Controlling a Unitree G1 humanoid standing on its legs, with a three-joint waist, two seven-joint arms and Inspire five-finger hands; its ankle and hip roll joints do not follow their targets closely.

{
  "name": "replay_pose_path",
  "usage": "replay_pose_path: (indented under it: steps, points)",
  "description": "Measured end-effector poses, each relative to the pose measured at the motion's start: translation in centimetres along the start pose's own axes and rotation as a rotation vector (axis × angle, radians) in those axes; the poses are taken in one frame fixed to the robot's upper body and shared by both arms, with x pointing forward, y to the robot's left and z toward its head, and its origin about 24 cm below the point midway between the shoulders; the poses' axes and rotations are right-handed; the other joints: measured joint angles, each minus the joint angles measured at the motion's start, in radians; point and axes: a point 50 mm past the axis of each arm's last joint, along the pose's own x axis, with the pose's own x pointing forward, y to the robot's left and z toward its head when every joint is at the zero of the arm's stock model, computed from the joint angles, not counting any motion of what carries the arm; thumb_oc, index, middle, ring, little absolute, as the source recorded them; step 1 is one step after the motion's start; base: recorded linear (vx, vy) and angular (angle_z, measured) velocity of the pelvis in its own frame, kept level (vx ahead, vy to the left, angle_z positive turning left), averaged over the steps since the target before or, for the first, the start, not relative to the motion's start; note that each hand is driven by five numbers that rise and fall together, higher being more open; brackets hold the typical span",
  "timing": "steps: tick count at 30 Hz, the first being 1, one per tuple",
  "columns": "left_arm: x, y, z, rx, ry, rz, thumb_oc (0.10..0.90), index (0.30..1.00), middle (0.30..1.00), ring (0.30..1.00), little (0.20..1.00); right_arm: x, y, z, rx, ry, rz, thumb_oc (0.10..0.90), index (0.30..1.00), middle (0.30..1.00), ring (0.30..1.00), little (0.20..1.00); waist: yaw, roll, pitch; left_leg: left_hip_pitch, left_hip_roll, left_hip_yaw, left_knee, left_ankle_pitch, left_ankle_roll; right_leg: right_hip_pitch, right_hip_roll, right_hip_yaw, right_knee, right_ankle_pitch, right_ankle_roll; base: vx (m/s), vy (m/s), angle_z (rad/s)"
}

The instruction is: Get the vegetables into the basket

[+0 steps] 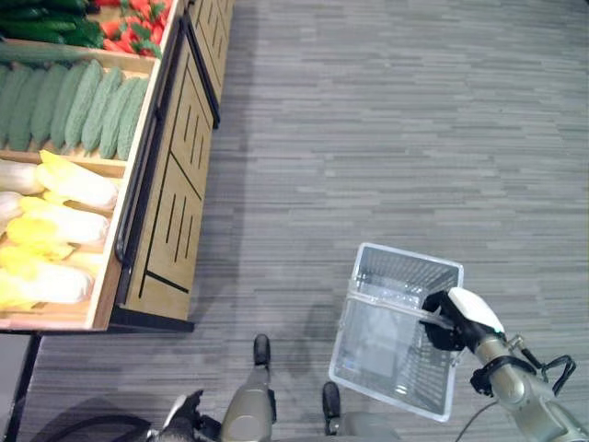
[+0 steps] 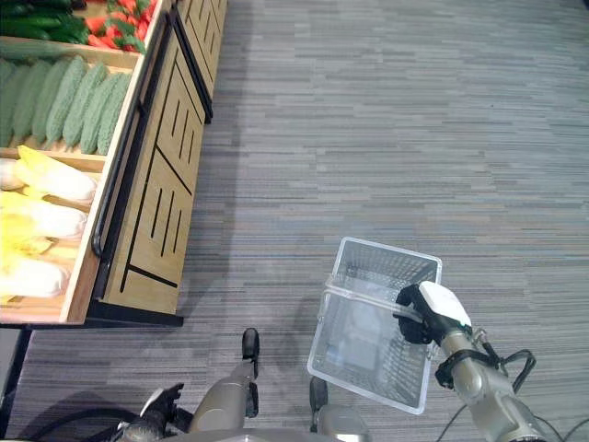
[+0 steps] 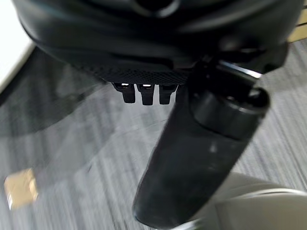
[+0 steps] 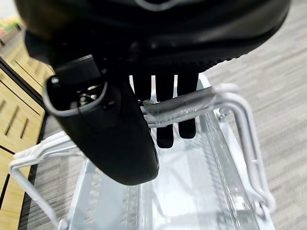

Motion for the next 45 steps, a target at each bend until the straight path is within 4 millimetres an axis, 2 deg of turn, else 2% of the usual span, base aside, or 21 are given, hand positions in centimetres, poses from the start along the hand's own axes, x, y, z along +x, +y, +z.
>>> replay_pose_path:
  steps: [2,8,13,15,18,19,20,22,23,24,27,30,31,34,35,39,41,42,43,44,45]
  points:
    - [0.3,0.8,1.5,0.007,-0.058,0.020,0.900,1.000,1.000,1.000,1.000,0.2,0.0,0.5,0.004,-0.022,-0.003,0.400,0.300,0.300,0.300,0.300,0.011,-0.004,-0.003,0.024,-0.034,0.017,0.001,-0.027,0.030,-0.017,-0.043,0.022,0.047,-0.013,0.055,0.09,0.174,-0.20]
    - [0.8,3.5,4.7,0.018,-0.154,0.096,0.900,1.000,1.000,1.000,1.000,2.0,-1.3,2.6,0.004,-0.101,-0.051,0.400,0.300,0.300,0.300,0.300,0.024,-0.028,-0.002,0.046,-0.069,0.050,0.001,-0.076,0.058,-0.052,-0.076,0.036,0.137,-0.034,0.096,0.10,0.159,-0.15]
    - [0.8,3.3,4.1,0.025,-0.131,0.089,0.900,1.000,1.000,1.000,1.000,2.1,-1.2,2.9,0.007,-0.107,-0.048,0.400,0.300,0.300,0.300,0.300,0.026,-0.047,-0.010,0.080,-0.064,0.042,0.001,-0.097,0.080,-0.154,-0.057,0.043,0.399,-0.047,0.113,0.09,0.103,0.00]
    - [0.7,3.2,3.3,0.044,-0.105,0.082,0.900,1.000,1.000,1.000,1.000,2.0,-0.6,3.2,0.007,-0.123,-0.027,0.400,0.300,0.300,0.300,0.300,0.019,-0.052,-0.014,0.097,-0.066,0.023,0.001,-0.123,0.116,-0.243,-0.057,0.031,0.536,-0.082,0.098,0.16,0.036,0.12]
    - [0.6,3.0,2.6,0.046,-0.084,0.075,0.900,1.000,1.000,1.000,1.000,1.9,-0.3,3.7,0.011,-0.145,-0.018,0.400,0.300,0.300,0.300,0.300,0.008,-0.049,-0.012,0.111,-0.066,0.007,0.001,-0.129,0.118,-0.328,-0.056,0.017,0.485,-0.088,0.093,0.18,-0.037,0.18]
    - [0.6,3.0,2.4,0.046,-0.074,0.073,0.900,1.000,1.000,1.000,1.000,1.9,-0.2,3.7,0.014,-0.143,-0.017,0.400,0.300,0.300,0.300,0.300,-0.003,-0.048,-0.012,0.116,-0.065,-0.007,0.002,-0.126,0.114,-0.340,-0.057,0.009,0.412,-0.077,0.086,0.24,-0.089,0.52]
    - [0.6,2.9,2.1,0.047,-0.059,0.072,0.900,1.000,1.000,1.000,1.000,2.0,-0.2,3.8,0.015,-0.145,-0.020,0.400,0.300,0.300,0.300,0.300,-0.018,-0.049,-0.012,0.125,-0.064,-0.033,0.001,-0.126,0.114,-0.349,-0.057,0.003,0.296,-0.027,0.086,0.31,-0.123,0.60]
    - [0.6,2.9,1.9,0.047,-0.052,0.072,0.900,1.000,1.000,1.000,1.000,2.0,-0.3,3.9,0.015,-0.148,-0.024,0.400,0.300,0.300,0.300,0.300,-0.022,-0.048,-0.012,0.130,-0.062,-0.054,0.001,-0.132,0.114,-0.361,-0.056,0.000,0.212,0.020,0.087,0.17,-0.064,0.42]
    - [0.6,2.8,1.8,0.047,-0.045,0.070,0.900,1.000,1.000,1.000,1.000,2.0,-0.3,3.9,0.015,-0.147,-0.025,0.400,0.300,0.300,0.300,0.300,-0.027,-0.048,-0.012,0.135,-0.060,-0.075,0.001,-0.136,0.107,-0.367,-0.056,0.000,0.144,0.064,0.084,0.27,-0.109,0.57]
    - [0.5,2.5,1.2,0.046,-0.025,0.062,0.900,1.000,1.000,1.000,1.000,2.0,-0.2,3.8,0.016,-0.144,-0.022,0.400,0.300,0.300,0.300,0.300,-0.029,-0.049,-0.012,0.158,-0.056,-0.096,0.001,-0.150,0.085,-0.363,-0.064,0.002,0.033,0.154,0.079,0.33,-0.149,0.60]
    - [0.1,1.8,-0.5,0.045,0.020,0.046,0.900,1.000,1.000,1.000,1.000,1.9,0.1,3.6,0.023,-0.134,-0.014,0.400,0.300,0.300,0.300,0.300,-0.040,-0.049,-0.015,0.199,-0.034,-0.153,-0.005,-0.201,0.006,-0.323,-0.060,0.013,-0.020,0.214,0.087,0.25,-0.187,0.64]
    - [-0.1,1.0,-1.0,0.030,0.035,0.021,0.900,1.000,1.000,1.000,1.000,2.0,-0.1,3.2,0.011,-0.112,-0.012,0.400,0.300,0.300,0.300,0.300,-0.040,-0.009,-0.014,0.206,0.035,-0.151,0.051,-0.227,-0.012,-0.305,0.000,-0.030,0.010,0.218,0.063,0.17,-0.194,0.41]
    - [-0.2,0.2,-1.2,0.009,0.042,0.003,0.900,1.000,1.000,1.000,1.000,1.9,-0.2,2.8,0.000,-0.100,-0.010,0.400,0.300,0.300,0.300,0.300,-0.046,0.002,-0.014,0.211,0.061,-0.149,0.085,-0.234,-0.025,-0.279,0.022,-0.060,0.013,0.213,0.023,0.18,-0.270,0.33]
    - [-0.2,0.1,-1.5,-0.008,0.056,0.006,0.900,1.000,1.000,1.000,1.000,2.0,-1.4,1.9,-0.045,-0.080,-0.019,0.400,0.300,0.300,0.300,0.300,-0.038,0.019,-0.018,0.205,0.097,-0.157,0.136,-0.209,-0.044,-0.261,0.056,-0.111,0.057,0.165,-0.047,0.18,-0.347,0.36]
    - [-0.2,0.2,-1.4,-0.008,0.053,0.008,0.900,1.000,1.000,1.000,1.000,2.1,-2.3,2.0,-0.069,-0.090,-0.035,0.400,0.300,0.300,0.300,0.300,-0.036,0.032,-0.023,0.190,0.124,-0.180,0.148,-0.184,-0.071,-0.258,0.077,-0.135,0.066,0.142,-0.070,0.16,-0.432,0.39]
    - [0.2,0.5,-0.1,-0.007,0.021,0.024,0.900,1.000,1.000,1.000,1.000,2.3,-3.5,1.9,-0.110,-0.103,-0.049,0.400,0.300,0.300,0.300,0.300,-0.021,0.034,-0.023,0.094,0.126,-0.211,0.268,-0.117,-0.145,-0.260,0.075,-0.188,0.081,0.105,-0.105,0.11,-0.284,0.50]
    - [0.3,0.4,0.3,-0.013,0.013,0.031,0.900,1.000,1.000,1.000,1.000,2.2,-3.8,1.8,-0.112,-0.098,-0.061,0.400,0.300,0.300,0.300,0.300,-0.020,0.033,-0.021,0.054,0.126,-0.179,0.311,-0.057,-0.170,-0.234,0.060,-0.230,0.068,0.096,-0.131,0.11,-0.197,0.57]
    - [0.3,0.4,0.5,-0.012,0.011,0.034,0.900,1.000,1.000,1.000,1.000,1.9,-3.5,1.5,-0.111,-0.090,-0.053,0.400,0.300,0.300,0.300,0.300,-0.025,0.028,-0.018,0.046,0.127,-0.120,0.353,-0.061,-0.183,-0.210,0.057,-0.255,0.056,0.106,-0.144,0.07,-0.122,0.74]
    - [0.3,0.4,0.5,-0.011,0.012,0.034,0.900,1.000,1.000,1.000,1.000,1.6,-3.2,1.4,-0.100,-0.083,-0.052,0.400,0.300,0.300,0.300,0.300,-0.024,0.028,-0.016,0.040,0.130,-0.086,0.348,-0.065,-0.180,-0.188,0.055,-0.277,0.035,0.092,-0.131,0.04,-0.061,0.89]
    - [0.3,0.2,0.5,-0.010,0.015,0.036,0.900,1.000,1.000,1.000,1.000,1.1,-2.8,1.0,-0.094,-0.072,-0.045,0.400,0.300,0.300,0.300,0.300,-0.040,0.030,-0.017,0.039,0.133,-0.024,0.295,-0.072,-0.171,-0.162,0.056,-0.317,0.003,0.096,-0.133,0.05,-0.058,0.77]
    - [0.3,0.3,0.5,-0.010,0.018,0.042,0.900,1.000,1.000,1.000,1.000,1.0,-2.6,1.0,-0.093,-0.070,-0.040,0.400,0.300,0.300,0.300,0.300,-0.041,0.030,-0.016,0.036,0.131,-0.004,0.255,-0.072,-0.171,-0.156,0.058,-0.331,-0.007,0.096,-0.133,0.11,-0.021,0.79]
